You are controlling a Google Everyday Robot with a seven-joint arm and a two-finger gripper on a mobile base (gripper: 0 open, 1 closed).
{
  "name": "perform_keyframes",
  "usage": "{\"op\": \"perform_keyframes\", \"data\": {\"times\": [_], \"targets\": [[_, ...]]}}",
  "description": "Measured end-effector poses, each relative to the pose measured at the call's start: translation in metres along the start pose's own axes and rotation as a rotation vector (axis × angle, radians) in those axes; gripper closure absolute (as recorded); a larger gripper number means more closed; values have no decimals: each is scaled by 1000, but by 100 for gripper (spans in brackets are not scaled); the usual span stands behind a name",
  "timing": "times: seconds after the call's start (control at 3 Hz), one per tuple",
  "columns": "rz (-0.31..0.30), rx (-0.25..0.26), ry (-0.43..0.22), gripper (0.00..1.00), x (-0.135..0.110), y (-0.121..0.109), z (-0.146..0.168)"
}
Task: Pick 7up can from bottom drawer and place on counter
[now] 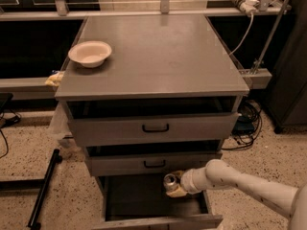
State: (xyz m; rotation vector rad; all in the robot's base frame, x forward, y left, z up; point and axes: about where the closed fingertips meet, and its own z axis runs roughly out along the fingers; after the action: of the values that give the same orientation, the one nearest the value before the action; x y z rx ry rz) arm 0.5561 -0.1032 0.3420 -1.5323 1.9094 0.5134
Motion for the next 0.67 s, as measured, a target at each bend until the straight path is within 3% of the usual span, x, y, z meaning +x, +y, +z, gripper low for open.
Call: {"op": "perform_keyframes", "data": {"times": [0.67], "targets": [[-5, 3, 4, 100, -6, 2, -5]]}}
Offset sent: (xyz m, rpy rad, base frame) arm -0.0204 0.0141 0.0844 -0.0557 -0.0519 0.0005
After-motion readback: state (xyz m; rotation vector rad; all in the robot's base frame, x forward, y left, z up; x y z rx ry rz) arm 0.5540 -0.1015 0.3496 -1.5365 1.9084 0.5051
